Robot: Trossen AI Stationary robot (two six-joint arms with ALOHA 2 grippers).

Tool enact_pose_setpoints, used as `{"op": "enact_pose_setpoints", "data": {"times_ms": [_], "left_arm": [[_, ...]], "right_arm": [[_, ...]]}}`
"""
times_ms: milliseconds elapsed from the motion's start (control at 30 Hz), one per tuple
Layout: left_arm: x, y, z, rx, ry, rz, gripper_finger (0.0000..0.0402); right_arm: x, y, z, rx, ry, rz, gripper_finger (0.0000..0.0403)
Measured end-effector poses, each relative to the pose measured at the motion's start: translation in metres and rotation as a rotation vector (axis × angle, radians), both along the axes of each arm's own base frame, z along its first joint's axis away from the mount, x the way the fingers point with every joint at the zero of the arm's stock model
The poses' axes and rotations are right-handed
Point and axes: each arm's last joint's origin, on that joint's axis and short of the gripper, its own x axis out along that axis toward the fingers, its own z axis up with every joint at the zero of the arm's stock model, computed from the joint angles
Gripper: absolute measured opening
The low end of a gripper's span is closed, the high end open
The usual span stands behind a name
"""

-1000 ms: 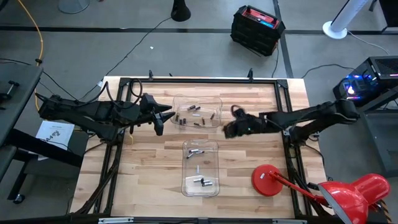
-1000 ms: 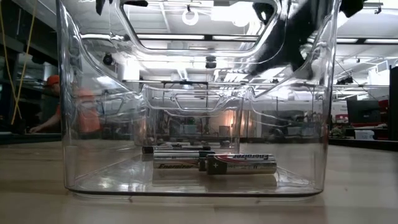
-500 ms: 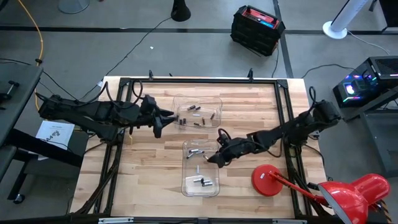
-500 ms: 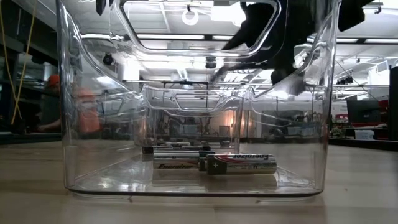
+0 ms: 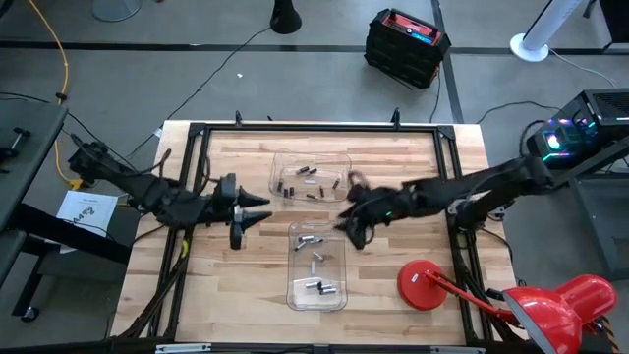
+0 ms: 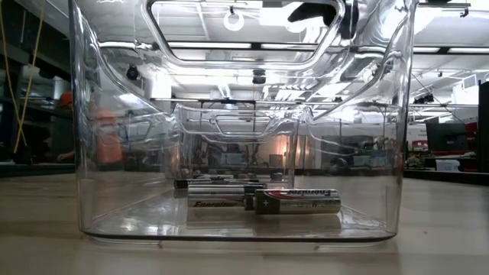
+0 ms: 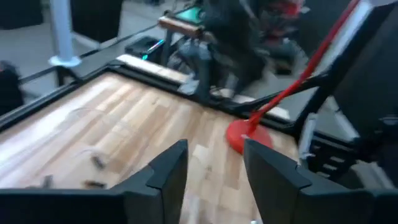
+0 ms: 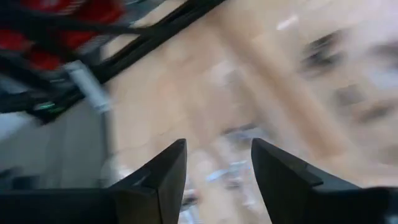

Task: Sort batteries
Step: Return to Home Position

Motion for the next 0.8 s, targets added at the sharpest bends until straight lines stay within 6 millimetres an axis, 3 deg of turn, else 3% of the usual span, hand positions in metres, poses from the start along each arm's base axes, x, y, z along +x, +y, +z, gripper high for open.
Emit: {"op": "enact_pose_setpoints", "data": {"times_ms": [133, 267, 367, 467, 633, 800], "left_arm": [[0.000, 0.001, -0.028, -0.016, -0.097, -0.016, 0.0103], [0.002, 0.027, -0.049, -0.005, -0.245, -0.032, 0.0020], [-0.003, 0.051, -0.054, -0.001, -0.307, -0.056, 0.0012], [-0.017, 0.067, -0.059, -0.025, -0.279, -0.075, 0.0009], [-0.052, 0.075, -0.079, -0.058, -0.246, -0.056, 0.0004], [-0.077, 0.078, -0.100, -0.063, -0.349, -0.010, 0.0001]], "right_arm": [[-0.033, -0.018, 0.039, -0.158, 0.044, -0.161, 0.0154], [-0.067, -0.029, 0.057, -0.182, 0.050, -0.286, 0.0069], [-0.083, -0.031, 0.053, -0.143, 0.067, -0.326, 0.0013], [-0.091, -0.028, 0.042, -0.094, 0.070, -0.350, 0.0010], [-0.093, -0.022, 0.021, -0.055, 0.100, -0.388, 0.0005], [-0.092, -0.021, 0.019, -0.019, 0.050, -0.449, 0.0001]]}}
